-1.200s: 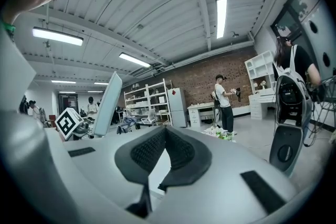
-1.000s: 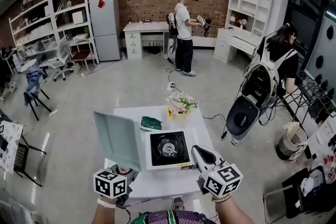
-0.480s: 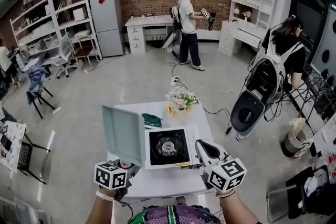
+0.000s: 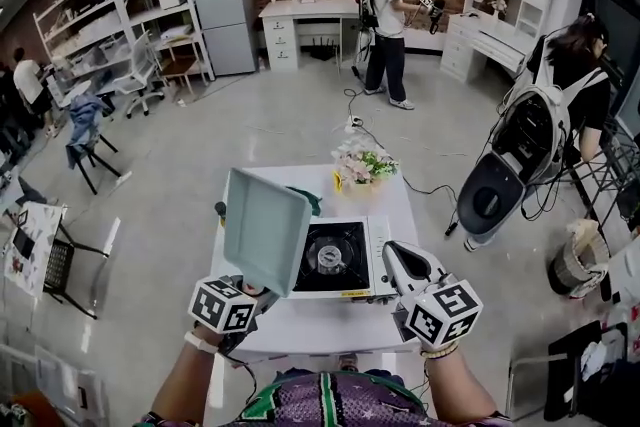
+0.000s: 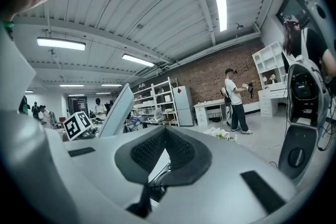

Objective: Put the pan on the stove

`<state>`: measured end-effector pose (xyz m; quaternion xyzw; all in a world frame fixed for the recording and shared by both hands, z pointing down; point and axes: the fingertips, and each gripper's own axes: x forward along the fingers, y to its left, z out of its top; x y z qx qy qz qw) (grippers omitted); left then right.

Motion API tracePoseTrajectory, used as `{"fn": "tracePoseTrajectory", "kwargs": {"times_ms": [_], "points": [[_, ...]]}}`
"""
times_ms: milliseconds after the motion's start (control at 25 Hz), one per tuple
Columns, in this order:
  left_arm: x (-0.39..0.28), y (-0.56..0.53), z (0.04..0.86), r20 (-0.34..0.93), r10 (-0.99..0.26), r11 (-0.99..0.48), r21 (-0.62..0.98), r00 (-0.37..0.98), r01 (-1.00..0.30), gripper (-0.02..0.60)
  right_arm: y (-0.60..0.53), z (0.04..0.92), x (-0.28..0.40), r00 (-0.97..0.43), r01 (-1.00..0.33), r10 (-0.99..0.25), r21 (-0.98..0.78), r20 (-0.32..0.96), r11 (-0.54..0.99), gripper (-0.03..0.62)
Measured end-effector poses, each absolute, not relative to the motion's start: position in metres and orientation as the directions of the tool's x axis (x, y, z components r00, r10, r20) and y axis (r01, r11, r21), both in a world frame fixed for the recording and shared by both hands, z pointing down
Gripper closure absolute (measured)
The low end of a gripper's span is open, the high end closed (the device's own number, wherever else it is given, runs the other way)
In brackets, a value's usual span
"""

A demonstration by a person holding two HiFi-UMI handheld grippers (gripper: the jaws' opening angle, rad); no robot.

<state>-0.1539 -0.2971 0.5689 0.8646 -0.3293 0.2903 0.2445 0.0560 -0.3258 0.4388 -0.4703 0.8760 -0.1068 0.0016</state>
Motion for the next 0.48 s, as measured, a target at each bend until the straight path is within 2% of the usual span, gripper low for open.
{"fn": "tracePoseTrajectory", "kwargs": {"times_ms": [480], "points": [[-0.138,-0.322,0.601,0.759,-0.312,-0.73,0.193,0.572,-0.655,0.486,-0.351,0.457,0.069,-0.587,-0.804,-0.799,-0.205,0.131,0.558,0.594]]}}
